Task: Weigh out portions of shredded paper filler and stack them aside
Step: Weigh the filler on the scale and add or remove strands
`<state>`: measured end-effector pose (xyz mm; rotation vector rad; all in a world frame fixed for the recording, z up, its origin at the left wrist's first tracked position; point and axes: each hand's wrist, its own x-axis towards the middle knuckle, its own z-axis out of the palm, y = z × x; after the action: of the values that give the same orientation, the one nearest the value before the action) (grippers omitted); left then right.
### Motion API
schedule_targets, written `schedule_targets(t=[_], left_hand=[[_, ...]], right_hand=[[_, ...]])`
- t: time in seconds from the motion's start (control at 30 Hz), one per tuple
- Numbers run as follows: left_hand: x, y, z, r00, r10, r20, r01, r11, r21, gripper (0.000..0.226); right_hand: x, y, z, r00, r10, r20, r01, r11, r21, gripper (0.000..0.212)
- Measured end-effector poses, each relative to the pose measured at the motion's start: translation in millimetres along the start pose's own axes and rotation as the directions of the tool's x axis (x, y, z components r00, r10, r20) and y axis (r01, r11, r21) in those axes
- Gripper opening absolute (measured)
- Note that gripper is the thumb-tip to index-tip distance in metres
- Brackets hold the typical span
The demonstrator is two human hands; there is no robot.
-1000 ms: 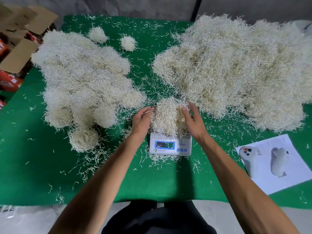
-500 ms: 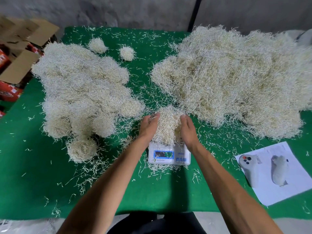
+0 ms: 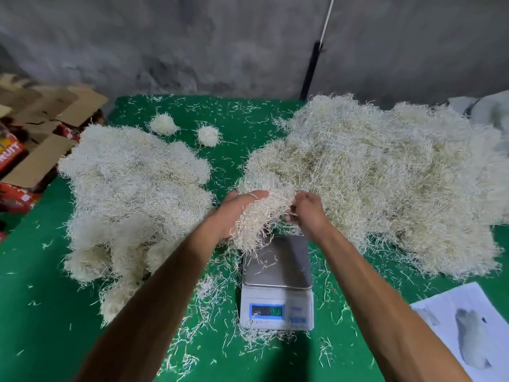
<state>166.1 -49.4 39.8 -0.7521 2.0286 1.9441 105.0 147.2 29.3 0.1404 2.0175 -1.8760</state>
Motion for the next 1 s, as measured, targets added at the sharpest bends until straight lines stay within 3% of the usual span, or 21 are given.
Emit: schedule_targets(t=[0.1,0.27,0.4,0.53,0.6,0.67,0.73,0.77,0.8,0.83,0.9,0.97,1.0], left_hand=[[6.3,9.8,2.7,0.998,0.057,0.015,-0.056,0.996,-0.076,0.139],[18.2,29.8,1.3,0.996,0.089,-0.007,-0.089,0.977,-0.196,0.143],[30.6,30.3,-17.0,0.987,0.139,-0.079,-0.148,0.980,-0.133,0.130],[39.9,34.2,-27.8,0.973,0.165,-0.162,-0.180,0.981,-0.077,0.127],[44.1,39.0,-27.1,0.967,0.211,-0.140,-0.222,0.972,-0.070,0.103],[47.7,44.7,-23.6,0.968,0.236,-0.086,-0.244,0.966,-0.092,0.060],[53.6,47.7,-20.5,0.977,0.202,-0.067,-0.208,0.973,-0.097,0.030],[55.0,50.5,-19.2,0.983,0.175,-0.054,-0.180,0.979,-0.100,0.021],[57.2,52.6,-18.3,0.988,0.153,-0.023,-0.154,0.982,-0.106,0.018],[60.0,54.6,-17.9,0.990,0.137,0.008,-0.135,0.983,-0.122,0.019],[64.6,59.4,-15.1,0.991,0.133,0.021,-0.128,0.980,-0.153,0.031],[66.4,67.0,-10.1,0.989,0.142,0.028,-0.134,0.974,-0.184,0.029],[68.0,67.0,-8.8,0.986,0.161,0.043,-0.151,0.973,-0.174,0.024]], right_hand=[[32.9,-27.5,-4.8,0.987,0.131,-0.093,-0.105,0.963,0.248,0.017],[75.8,-42.4,2.7,0.951,0.228,-0.207,-0.143,0.923,0.356,0.016],[105.5,-47.1,-24.2,0.897,0.331,-0.293,-0.155,0.856,0.493,0.022],[137.6,-50.0,-50.8,0.898,0.286,-0.334,-0.088,0.861,0.501,0.039],[148.1,-53.2,-53.5,0.908,0.253,-0.333,-0.050,0.857,0.514,0.033],[154.5,-53.0,-47.1,0.909,0.188,-0.373,-0.014,0.906,0.422,0.028],[150.8,-50.4,-32.0,0.952,0.073,-0.298,0.000,0.971,0.240,0.026],[147.0,-45.9,-23.4,0.973,-0.015,-0.231,0.037,0.995,0.088,0.019],[140.1,-39.8,-17.2,0.976,-0.135,-0.173,0.114,0.985,-0.129,0.026],[131.5,-33.4,-13.0,0.955,-0.283,-0.087,0.232,0.897,-0.377,0.041],[119.4,-24.3,-7.8,0.853,-0.497,0.157,0.461,0.579,-0.673,0.063],[113.3,-19.1,-1.0,0.834,-0.417,0.361,0.544,0.513,-0.664,0.088],[117.1,-11.1,3.6,0.867,-0.300,0.398,0.497,0.584,-0.642,0.097]])
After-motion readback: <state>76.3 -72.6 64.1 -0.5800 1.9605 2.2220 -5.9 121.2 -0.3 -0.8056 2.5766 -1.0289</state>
